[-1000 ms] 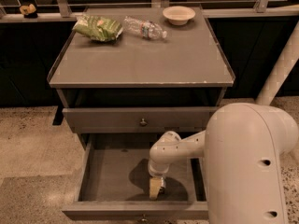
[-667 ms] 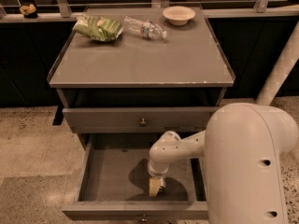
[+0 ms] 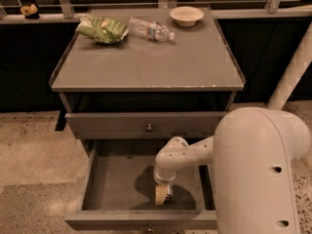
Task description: Pick 7up can from middle drawer and place on counter
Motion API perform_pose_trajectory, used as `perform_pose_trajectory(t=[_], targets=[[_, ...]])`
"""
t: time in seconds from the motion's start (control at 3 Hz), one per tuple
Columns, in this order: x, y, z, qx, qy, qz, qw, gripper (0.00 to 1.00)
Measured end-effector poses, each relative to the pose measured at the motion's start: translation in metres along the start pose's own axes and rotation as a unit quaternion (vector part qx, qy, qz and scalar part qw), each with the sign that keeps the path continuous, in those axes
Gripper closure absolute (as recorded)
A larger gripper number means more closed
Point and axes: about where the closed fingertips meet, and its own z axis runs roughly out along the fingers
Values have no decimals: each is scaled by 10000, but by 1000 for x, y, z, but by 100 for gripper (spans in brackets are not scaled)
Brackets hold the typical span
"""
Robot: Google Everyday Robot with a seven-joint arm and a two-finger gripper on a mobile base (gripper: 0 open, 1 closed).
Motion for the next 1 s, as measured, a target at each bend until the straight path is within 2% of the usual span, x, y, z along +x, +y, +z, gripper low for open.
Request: perform_pose_trajectory(t=[0.33,0.67,1.0], targets=[[-1,0,-4,0,0,0,10000,100],[-6,4,-28,76,247,-107,9996,100],[-15,5,-69,336,586,-203,9975,100]])
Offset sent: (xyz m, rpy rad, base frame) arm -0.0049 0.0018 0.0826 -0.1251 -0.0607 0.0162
